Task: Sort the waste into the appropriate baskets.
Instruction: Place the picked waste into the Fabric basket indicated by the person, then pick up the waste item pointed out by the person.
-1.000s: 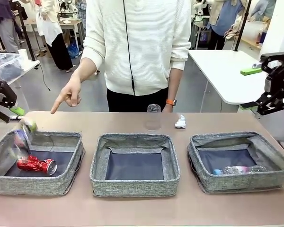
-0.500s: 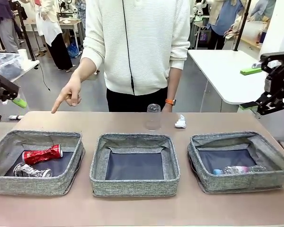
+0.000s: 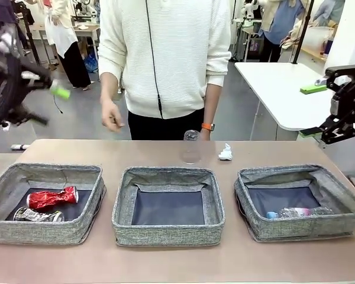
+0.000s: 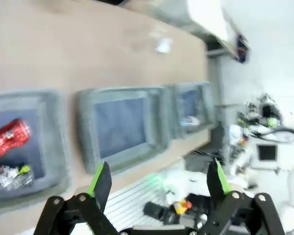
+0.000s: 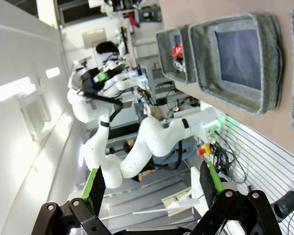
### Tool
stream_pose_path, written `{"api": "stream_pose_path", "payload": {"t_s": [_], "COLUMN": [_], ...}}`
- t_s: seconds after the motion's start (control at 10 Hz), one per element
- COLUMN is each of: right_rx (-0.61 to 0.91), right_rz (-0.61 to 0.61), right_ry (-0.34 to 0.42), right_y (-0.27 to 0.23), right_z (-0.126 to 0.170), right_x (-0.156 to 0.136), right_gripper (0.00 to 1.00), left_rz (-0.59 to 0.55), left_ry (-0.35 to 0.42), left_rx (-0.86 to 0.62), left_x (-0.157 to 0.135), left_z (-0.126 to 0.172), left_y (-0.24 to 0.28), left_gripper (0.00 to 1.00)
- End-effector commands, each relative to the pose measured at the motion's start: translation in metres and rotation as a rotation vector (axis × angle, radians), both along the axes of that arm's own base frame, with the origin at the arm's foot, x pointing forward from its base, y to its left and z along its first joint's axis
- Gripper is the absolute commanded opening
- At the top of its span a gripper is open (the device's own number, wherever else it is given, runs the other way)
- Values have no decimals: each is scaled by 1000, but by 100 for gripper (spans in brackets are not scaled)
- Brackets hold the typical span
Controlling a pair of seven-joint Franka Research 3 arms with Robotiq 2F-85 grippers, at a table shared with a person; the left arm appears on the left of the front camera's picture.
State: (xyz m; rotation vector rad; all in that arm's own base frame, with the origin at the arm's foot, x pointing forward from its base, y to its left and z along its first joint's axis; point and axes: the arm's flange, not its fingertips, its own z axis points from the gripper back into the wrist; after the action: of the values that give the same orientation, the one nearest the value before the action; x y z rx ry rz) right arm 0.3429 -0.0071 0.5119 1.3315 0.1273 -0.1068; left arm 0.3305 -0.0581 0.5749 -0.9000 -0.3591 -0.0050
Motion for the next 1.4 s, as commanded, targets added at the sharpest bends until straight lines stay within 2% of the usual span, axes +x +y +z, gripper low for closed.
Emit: {"api": "stream_pose_path", "payload": {"t_s": [0.0,0.1,0.2,0.3,0.4,0.5,0.6,1.3], "right_rx": [6,6,6,6,6,6,6,6], "right_rz": [8,8,8,8,8,8,8,8], "right_ry": [-7,-7,-7,-7,-7,-7,-7,-7], "right_y": [1,1,1,1,1,1,1,1], "right_z": [0,0,0,0,0,0,0,0], "right_x": [-1,-1,-1,-1,-1,-1,-1,-1], "right_gripper": [100,100,100,100,100,100,100,100], "left_rz": [-280,-272,-258,-245,-263,-124,-241,-241], "left_ry": [-128,-150,-102,35,7,-12,-50,-50], "left_rx": [-287,-370,-382,-329,-296,-247,-381,-381], "left_x": [22,28,26,17,8,1,11,11], "left_z": [-14,-19,-23,-28,-35,-46,-36,-36], "left_y": [11,23,38,56,71,87,58,58], "left_gripper": [100,100,100,100,100,100,100,100]}}
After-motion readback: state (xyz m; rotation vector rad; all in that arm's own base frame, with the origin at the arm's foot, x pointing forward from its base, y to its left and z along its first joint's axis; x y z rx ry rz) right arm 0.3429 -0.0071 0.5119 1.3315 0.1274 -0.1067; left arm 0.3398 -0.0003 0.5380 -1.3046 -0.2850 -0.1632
